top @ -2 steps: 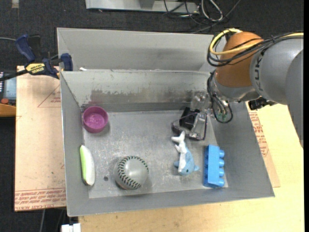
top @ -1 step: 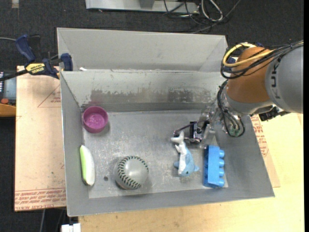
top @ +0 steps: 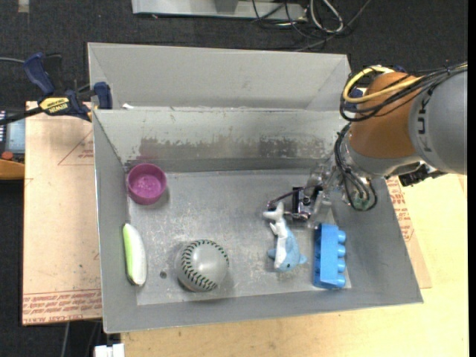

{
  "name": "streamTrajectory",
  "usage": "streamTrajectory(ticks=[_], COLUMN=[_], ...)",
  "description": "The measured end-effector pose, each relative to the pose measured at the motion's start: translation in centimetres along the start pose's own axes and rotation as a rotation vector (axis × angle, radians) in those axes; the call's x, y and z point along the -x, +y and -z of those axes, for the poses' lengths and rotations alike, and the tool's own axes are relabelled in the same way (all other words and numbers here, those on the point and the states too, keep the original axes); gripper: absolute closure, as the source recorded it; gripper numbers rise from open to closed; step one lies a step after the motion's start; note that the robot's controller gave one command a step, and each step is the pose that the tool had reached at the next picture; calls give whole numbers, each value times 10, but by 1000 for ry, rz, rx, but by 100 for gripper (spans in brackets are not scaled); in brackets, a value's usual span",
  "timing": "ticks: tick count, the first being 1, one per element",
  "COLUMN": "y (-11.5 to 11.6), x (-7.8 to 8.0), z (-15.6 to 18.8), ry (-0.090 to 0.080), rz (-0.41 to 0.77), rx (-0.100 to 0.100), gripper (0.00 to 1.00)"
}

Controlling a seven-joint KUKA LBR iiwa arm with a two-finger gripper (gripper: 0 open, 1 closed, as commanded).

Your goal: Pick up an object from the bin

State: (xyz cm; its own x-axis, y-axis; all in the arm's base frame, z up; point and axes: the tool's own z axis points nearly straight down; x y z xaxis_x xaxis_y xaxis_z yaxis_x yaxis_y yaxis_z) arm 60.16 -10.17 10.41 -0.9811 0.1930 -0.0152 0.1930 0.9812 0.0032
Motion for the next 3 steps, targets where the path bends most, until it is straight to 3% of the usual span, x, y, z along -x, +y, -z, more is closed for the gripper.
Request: streamTrajectory(ticks=[1, 2, 3], y=[0, 21, 21], x=[0, 13, 13], z=[0, 120, 120], ry=[0, -3, -3], rz=[0, -8, -8], rx=[0, 1, 1], gripper=[100, 100, 100])
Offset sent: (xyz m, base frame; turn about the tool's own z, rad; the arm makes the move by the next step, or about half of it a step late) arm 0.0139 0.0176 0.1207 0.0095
